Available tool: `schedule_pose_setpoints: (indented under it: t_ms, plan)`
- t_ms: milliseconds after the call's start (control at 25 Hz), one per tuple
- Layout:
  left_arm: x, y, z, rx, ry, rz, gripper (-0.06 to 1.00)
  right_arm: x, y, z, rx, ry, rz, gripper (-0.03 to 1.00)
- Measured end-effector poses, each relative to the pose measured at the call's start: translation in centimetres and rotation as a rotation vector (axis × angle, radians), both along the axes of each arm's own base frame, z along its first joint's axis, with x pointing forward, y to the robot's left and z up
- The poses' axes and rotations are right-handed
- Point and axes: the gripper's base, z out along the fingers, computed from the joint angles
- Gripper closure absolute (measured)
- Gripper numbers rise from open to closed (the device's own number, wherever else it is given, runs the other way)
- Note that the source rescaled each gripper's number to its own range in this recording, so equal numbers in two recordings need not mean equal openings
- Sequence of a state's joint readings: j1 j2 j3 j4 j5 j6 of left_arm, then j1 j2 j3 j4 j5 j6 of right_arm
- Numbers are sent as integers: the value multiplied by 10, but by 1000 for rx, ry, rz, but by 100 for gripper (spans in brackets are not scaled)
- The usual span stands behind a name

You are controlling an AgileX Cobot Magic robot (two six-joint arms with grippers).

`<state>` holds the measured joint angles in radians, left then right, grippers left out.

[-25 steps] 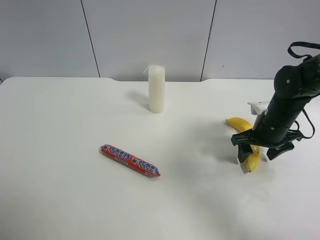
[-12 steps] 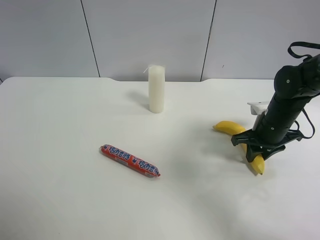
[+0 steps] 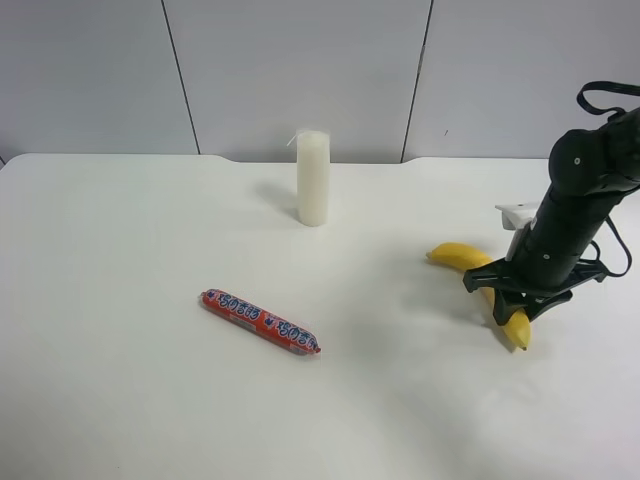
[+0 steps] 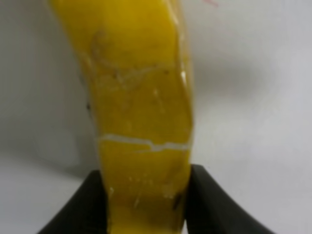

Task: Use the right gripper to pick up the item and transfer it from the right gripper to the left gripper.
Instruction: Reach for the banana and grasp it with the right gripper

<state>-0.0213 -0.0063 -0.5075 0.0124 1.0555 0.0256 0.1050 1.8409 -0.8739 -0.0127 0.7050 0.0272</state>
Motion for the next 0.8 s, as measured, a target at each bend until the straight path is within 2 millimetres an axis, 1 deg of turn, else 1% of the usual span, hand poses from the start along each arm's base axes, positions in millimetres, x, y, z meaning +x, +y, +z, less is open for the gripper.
schedule_pose_setpoints:
  t_ms: [160,360,440,800]
  plan:
    - [0,0,0,0,0,0,-6,-3,0,15,2,-16,-1,97]
    - [0,0,0,0,0,0,-6,-10,-1,41,6,-57,9,97]
    - [0,0,0,0,0,0,-6,-13,2,52,8,-80,29,97]
    - [0,0,0,0,0,0,-6,-34,39,93,20,-131,226,97]
